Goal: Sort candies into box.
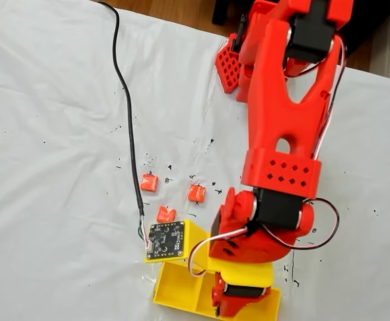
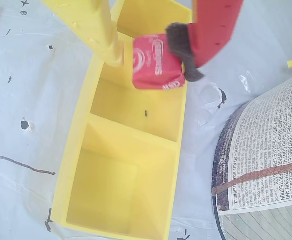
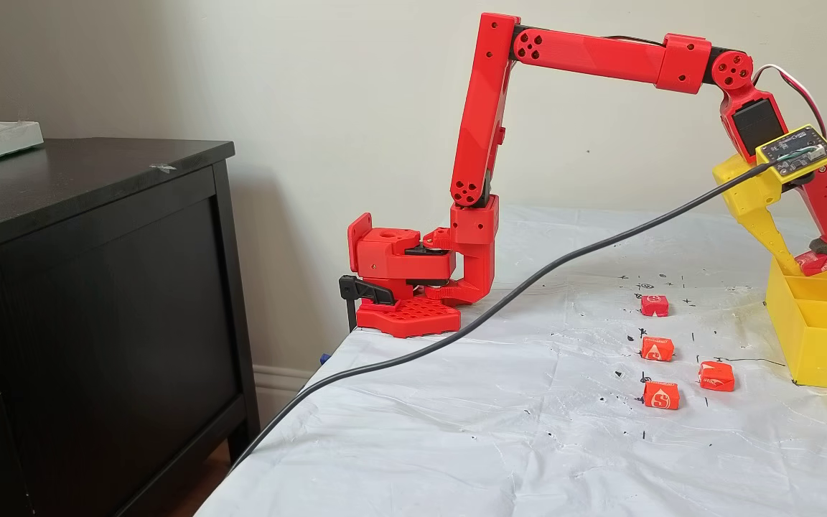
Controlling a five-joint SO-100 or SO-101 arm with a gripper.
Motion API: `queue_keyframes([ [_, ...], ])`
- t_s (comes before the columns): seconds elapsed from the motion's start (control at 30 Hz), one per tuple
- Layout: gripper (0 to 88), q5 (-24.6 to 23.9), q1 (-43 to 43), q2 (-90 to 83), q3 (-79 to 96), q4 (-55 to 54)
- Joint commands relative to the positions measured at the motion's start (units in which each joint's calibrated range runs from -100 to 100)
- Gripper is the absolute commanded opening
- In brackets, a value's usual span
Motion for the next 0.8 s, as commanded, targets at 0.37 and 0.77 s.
queue_keyframes([
  [0.37,0.1,-0.34,-2.64,-10.14,-5.17,8.75],
  [0.77,0.1,0.29,-8.8,-25.74,17.41,18.49],
])
